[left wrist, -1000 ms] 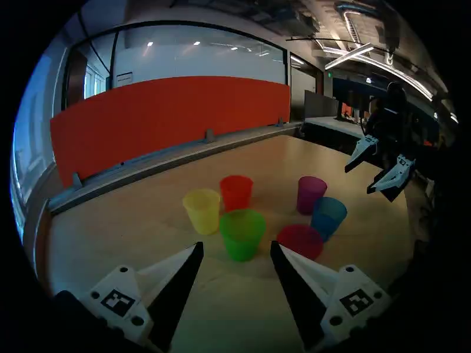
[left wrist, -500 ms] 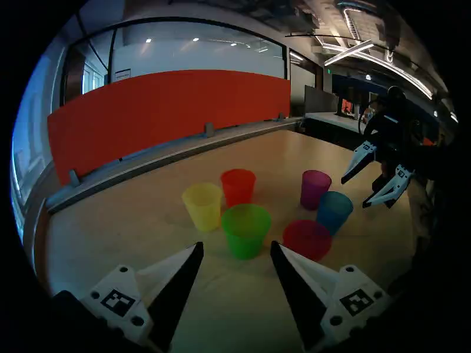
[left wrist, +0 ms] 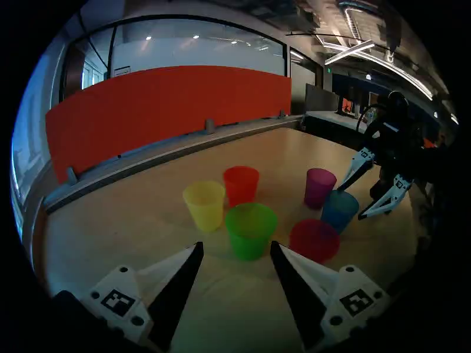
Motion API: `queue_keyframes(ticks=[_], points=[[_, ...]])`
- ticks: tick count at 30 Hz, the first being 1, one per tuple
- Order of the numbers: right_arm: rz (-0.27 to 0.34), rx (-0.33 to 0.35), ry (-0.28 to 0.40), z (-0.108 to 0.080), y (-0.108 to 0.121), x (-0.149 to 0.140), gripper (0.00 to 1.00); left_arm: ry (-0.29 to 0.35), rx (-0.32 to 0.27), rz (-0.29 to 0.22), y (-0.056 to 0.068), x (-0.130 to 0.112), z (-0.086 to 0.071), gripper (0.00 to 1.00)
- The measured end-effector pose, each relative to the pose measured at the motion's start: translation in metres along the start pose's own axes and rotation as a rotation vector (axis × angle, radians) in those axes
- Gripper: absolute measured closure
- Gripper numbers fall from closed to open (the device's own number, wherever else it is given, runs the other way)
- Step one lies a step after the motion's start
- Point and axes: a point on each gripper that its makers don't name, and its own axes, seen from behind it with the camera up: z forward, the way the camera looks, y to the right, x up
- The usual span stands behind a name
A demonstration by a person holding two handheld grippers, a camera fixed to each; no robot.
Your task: Pour water
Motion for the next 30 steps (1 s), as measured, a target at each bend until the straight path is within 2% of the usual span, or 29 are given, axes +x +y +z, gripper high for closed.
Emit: queue_keyframes(ticks=[11, 23, 30], points=[[0.007, 0.011, 0.005, 0.019, 0.0, 0.004, 0.0, -0.002, -0.001, 0.0, -0.003, 0.0, 0.004, 0.16], [-0.005, 0.01, 0.011, 0.031, -0.001, 0.007, 0.01, -0.004, -0.002, 0.0, -0.005, -0.001, 0.006, 0.16], [0.005, 0.017, 0.008, 0.033, -0.001, 0.007, 0.08, -0.004, -0.004, -0.001, -0.007, -0.001, 0.007, 0.16]])
